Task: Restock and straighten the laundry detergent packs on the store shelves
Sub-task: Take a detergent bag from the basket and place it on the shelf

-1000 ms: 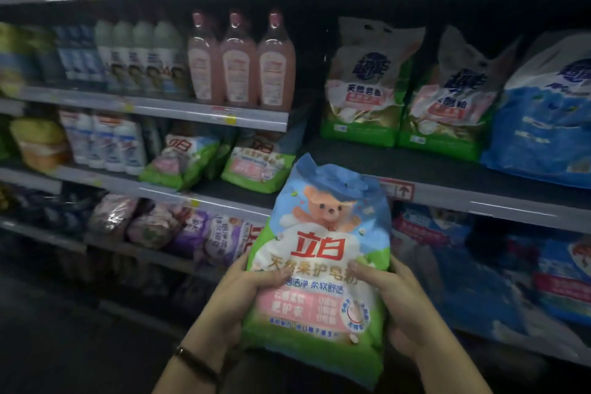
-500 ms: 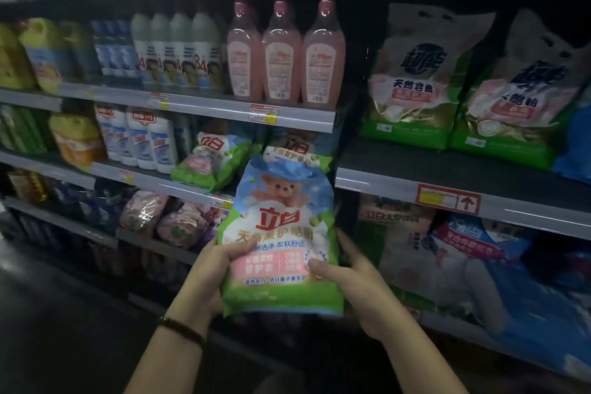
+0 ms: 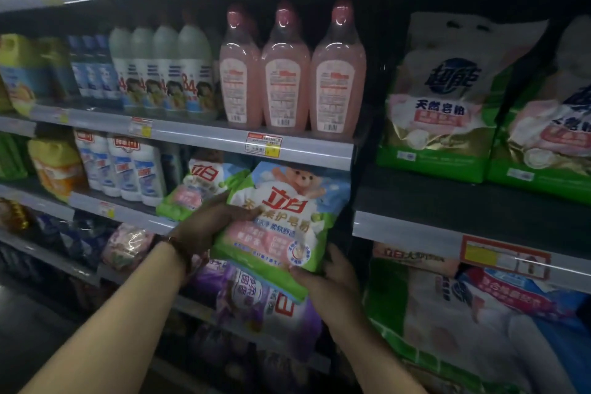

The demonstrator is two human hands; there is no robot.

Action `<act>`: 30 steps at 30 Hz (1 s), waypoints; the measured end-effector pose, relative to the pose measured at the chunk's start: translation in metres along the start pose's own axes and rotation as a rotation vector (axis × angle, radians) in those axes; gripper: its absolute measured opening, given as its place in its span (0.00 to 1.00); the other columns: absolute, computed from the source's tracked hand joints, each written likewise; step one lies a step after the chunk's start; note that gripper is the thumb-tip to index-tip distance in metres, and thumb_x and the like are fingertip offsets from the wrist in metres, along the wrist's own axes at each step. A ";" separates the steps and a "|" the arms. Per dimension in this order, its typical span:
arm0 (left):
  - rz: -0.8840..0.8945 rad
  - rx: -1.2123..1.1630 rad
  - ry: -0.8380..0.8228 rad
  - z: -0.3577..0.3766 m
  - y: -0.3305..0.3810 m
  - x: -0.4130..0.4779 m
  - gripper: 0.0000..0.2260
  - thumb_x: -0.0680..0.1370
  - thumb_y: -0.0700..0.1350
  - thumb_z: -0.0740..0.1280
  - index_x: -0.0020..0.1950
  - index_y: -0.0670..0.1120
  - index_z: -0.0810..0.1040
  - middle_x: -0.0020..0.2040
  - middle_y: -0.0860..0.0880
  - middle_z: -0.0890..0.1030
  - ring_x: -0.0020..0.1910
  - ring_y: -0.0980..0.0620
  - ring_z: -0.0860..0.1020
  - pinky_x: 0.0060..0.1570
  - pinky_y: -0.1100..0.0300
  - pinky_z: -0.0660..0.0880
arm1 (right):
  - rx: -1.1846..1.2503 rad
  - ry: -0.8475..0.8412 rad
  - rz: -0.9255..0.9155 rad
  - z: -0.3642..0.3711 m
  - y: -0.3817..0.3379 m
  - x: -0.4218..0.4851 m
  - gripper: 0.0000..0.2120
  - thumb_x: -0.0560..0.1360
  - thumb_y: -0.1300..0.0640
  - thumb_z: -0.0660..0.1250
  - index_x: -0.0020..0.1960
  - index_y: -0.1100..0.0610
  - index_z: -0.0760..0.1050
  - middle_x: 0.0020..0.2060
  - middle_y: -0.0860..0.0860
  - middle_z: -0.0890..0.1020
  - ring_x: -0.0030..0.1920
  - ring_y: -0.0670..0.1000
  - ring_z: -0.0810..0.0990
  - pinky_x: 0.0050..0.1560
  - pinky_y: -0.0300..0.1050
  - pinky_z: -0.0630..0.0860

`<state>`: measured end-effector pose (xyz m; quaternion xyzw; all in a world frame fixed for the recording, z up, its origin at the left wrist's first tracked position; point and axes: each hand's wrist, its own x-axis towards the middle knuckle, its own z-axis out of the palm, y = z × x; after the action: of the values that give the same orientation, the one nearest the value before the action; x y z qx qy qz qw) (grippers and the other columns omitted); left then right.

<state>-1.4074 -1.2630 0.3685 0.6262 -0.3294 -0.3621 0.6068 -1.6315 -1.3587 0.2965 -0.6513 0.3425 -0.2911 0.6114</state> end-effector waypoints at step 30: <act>0.369 1.062 0.422 0.052 -0.111 0.062 0.42 0.78 0.65 0.64 0.86 0.53 0.49 0.85 0.37 0.41 0.81 0.25 0.41 0.77 0.29 0.57 | -0.012 0.152 0.031 0.008 0.039 0.011 0.10 0.69 0.55 0.71 0.49 0.43 0.82 0.43 0.48 0.87 0.46 0.50 0.87 0.55 0.61 0.84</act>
<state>-1.4230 -1.3377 0.2546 0.8345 -0.4411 0.0957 0.3159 -1.6218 -1.3635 0.2562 -0.6255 0.3996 -0.3281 0.5843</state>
